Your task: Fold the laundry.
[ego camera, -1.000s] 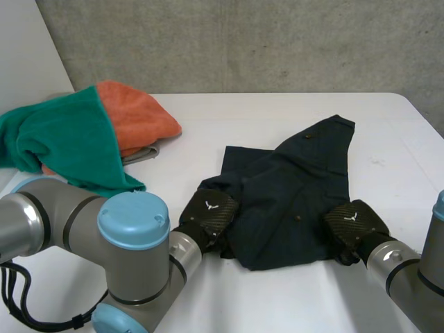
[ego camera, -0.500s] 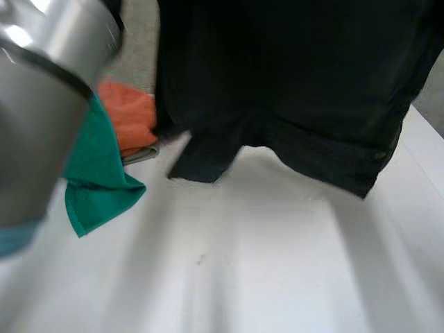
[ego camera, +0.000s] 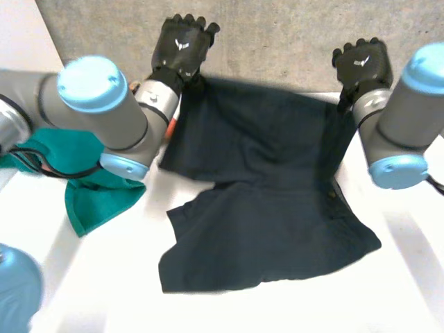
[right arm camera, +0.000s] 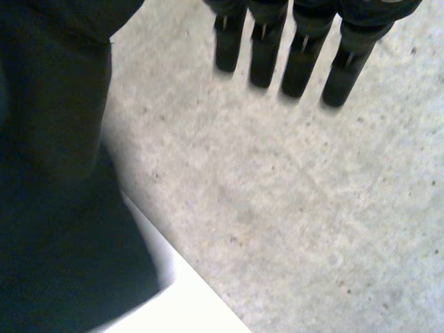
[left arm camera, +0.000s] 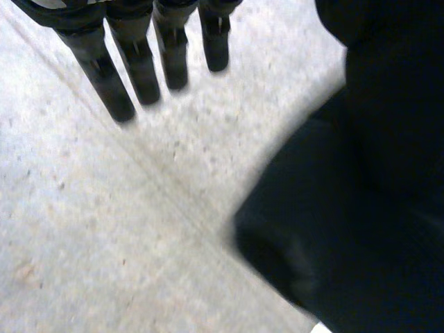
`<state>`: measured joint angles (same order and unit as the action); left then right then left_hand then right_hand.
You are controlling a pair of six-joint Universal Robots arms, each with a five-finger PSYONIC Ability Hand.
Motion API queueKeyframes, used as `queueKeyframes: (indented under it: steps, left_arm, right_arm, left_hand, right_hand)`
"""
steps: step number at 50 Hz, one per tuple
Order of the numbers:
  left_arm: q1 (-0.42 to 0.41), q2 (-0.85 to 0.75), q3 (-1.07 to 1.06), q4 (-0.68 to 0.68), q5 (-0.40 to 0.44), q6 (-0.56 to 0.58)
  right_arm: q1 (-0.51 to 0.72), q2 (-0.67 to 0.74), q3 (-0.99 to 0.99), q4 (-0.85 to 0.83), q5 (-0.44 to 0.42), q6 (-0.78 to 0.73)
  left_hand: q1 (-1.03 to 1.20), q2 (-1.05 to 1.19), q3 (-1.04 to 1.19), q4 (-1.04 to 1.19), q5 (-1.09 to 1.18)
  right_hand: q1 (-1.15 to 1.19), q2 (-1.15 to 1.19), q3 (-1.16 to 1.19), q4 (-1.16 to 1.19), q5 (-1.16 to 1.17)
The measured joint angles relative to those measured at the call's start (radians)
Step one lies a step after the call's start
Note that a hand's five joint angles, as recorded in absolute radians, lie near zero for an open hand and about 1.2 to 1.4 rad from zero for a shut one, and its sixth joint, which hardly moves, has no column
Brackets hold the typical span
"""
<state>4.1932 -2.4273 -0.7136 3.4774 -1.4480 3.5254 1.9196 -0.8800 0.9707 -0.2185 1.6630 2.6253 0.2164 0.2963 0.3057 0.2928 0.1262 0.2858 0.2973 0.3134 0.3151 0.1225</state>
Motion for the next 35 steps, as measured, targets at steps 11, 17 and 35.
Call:
queueKeyframes:
  steps: [11,17,35]
  left_arm:
    - [0.008,0.128,-0.129,0.031,-0.125,0.047]
    - [-0.033,0.375,-0.435,0.011,-0.147,0.042]
    - [-0.257,0.729,-1.183,-0.26,-0.157,-0.103]
  right_arm:
    - [0.009,-0.066,0.067,0.049,-0.01,-0.026]
    - [-0.013,-0.248,0.255,0.253,-0.182,-0.05]
    - [-0.246,-0.461,0.916,0.291,-0.444,-0.368]
  left_hand:
    - [-0.025,-0.091,-0.095,-0.089,-0.076]
    - [-0.019,-0.082,-0.09,-0.085,-0.072]
    - [0.347,0.262,0.254,0.266,0.254]
  right_hand:
    - [-0.059,-0.084,-0.099,-0.104,-0.075]
    - [-0.059,-0.084,-0.099,-0.106,-0.076]
    - [0.18,0.164,0.155,0.16,0.182]
